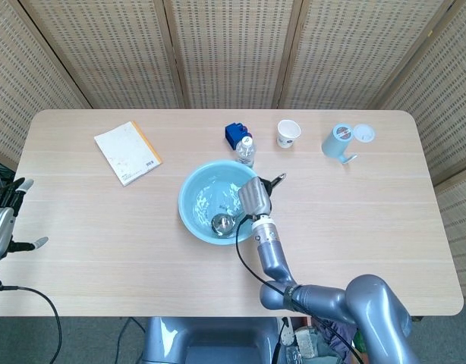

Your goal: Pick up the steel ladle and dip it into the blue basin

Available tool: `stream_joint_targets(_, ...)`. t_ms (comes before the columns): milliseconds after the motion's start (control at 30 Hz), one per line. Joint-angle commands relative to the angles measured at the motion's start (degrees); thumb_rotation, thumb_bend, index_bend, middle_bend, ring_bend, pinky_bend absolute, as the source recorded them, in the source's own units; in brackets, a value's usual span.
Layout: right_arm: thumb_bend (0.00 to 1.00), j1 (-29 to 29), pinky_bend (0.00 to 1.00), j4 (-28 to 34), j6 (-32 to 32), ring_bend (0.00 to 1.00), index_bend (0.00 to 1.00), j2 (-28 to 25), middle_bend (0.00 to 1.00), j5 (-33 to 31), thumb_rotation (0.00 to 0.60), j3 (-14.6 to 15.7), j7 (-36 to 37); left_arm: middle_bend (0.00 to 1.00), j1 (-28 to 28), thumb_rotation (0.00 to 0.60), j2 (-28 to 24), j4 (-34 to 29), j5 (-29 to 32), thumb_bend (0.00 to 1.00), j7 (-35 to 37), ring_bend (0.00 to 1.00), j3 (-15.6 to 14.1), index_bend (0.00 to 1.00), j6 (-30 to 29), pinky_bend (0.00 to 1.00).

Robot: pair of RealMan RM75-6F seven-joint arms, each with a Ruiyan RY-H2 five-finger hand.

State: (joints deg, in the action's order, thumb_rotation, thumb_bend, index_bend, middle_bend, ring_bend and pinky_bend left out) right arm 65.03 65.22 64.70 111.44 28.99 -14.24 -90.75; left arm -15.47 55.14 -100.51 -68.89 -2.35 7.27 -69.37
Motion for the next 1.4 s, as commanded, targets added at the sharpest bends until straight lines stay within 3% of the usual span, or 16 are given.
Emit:
stream_joint_targets(33, 0.87, -0.4, 1.0, 3.1, 0.9, 0.94, 0.75, -1.4, 0.94, -3.5, 0.6, -2.5, -0.9, 0.0, 0.0, 0.6, 0.0, 0.0, 0.0, 0.0, 0.0, 0.0, 0.0, 0.0, 0.1, 0.0)
stream_joint_targets(200, 0.88, -0.1, 1.0, 7.7, 1.9, 0.94, 0.75, -3.1, 0.95, -10.6, 0.6, -7.2, -0.7, 0.0, -0.1, 0.6, 0.0, 0.0, -0.2, 0.0, 0.1, 0.0, -0.1, 0.0, 0.2, 0.0)
stream_joint_targets(667, 0.88, 1.1, 1.0, 16.4, 5.7, 0.94, 0.75, -10.3, 0.95, -17.7, 0.6, -13.0, 2.4, 0.0, -0.2, 0.6, 0.1, -0.2, -0.1, 0.0, -0.5, 0.0, -0.3, 0.0, 0.2, 0.0)
stream_joint_targets(1200, 0.88, 4.4, 1.0, 22.0, 8.8, 0.94, 0.75, -15.6, 0.95, -25.9, 0.6, -16.2, 5.6, 0.0, -0.2, 0.6, -0.1, 0.0, 0.2, 0.0, 0.0, 0.0, -0.2, 0.0, 0.3, 0.0)
stream_joint_targets(1400, 0.88, 5.6, 1.0, 22.4, 9.8, 0.94, 0.75, -16.6, 0.95, -25.9, 0.6, -15.8, 6.0, 0.0, -0.3, 0.6, -0.1, 0.1, 0.4, 0.0, 0.1, 0.0, -0.1, 0.0, 0.4, 0.0)
